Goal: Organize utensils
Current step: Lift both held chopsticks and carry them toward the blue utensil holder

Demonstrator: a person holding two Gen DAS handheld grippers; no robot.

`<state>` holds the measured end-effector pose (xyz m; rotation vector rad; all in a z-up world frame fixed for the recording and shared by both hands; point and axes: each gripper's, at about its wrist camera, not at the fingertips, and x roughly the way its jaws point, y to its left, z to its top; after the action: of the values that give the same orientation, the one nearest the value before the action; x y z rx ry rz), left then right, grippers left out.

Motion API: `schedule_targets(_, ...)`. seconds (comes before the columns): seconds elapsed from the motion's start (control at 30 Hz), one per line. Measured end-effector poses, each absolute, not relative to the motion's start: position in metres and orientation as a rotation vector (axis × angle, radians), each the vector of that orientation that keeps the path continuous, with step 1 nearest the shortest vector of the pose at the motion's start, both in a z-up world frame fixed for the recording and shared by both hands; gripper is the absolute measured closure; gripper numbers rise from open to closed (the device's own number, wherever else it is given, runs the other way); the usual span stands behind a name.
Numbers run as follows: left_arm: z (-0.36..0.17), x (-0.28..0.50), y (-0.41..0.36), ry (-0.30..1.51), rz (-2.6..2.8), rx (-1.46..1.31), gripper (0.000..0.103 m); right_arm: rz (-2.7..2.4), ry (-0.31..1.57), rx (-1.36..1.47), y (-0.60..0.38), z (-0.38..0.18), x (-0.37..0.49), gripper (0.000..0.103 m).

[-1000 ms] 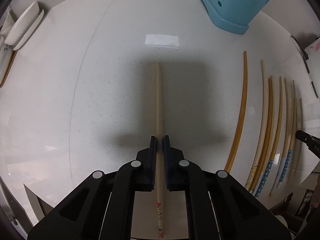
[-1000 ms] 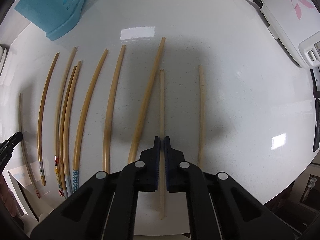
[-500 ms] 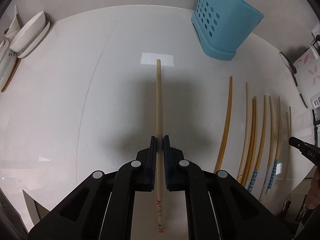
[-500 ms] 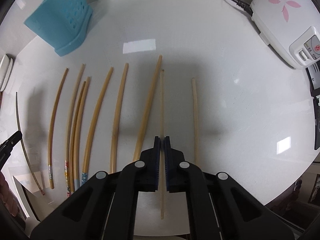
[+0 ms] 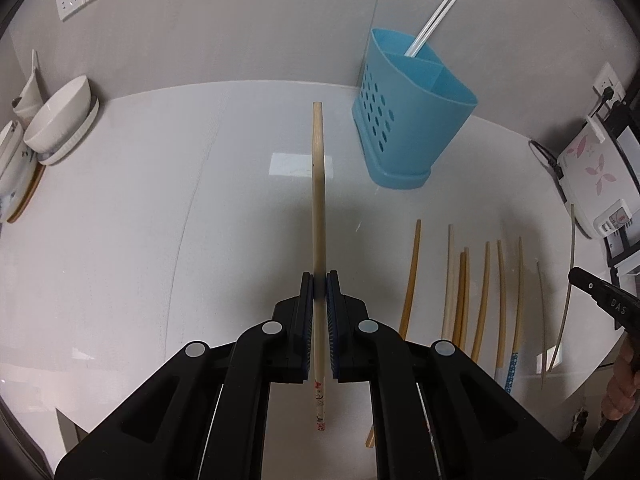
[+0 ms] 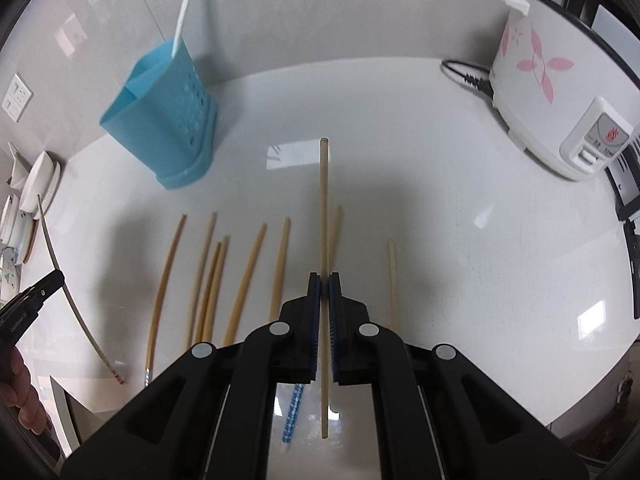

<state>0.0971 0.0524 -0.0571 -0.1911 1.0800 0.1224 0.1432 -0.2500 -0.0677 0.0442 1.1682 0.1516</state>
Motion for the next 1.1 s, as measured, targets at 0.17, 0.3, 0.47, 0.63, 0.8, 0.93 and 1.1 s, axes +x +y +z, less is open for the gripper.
schedule_targets(0.17,-0.03,0.109,0.045,0.996,0.098,-0.173,0.097,0.179,1.089,0.046,-0.239,-0.049,0.151,0.1)
schedule_targets(0.3,-0.013,0.124,0.04,0.925,0.081,-0.168,0.097,0.197,1.043,0.045,-0.229,-0.035,0.162,0.1)
schedule_targets(0.47,0.005,0.144,0.036,0.872,0.068,-0.161,0.097,0.214,0.987,0.037,-0.215,-0.015,0.176,0.1)
schedule_targets(0.63,0.021,0.163,0.03,0.838,0.054,-0.159,0.097,0.238,0.94,0.037,-0.203,0.003,0.19,0.1)
schedule_targets(0.8,0.035,0.178,0.024,0.816,0.042,-0.159,0.097,0.253,0.897,0.02,-0.189,0.015,0.203,0.1)
schedule_targets(0.93,0.055,0.187,0.02,0.781,0.03,-0.157,0.097,0.256,0.877,0.026,-0.182,0.023,0.211,0.1)
schedule_targets(1.1,0.081,0.203,0.016,0.749,0.021,-0.157,0.097,0.265,0.844,0.036,-0.178,0.036,0.22,0.1)
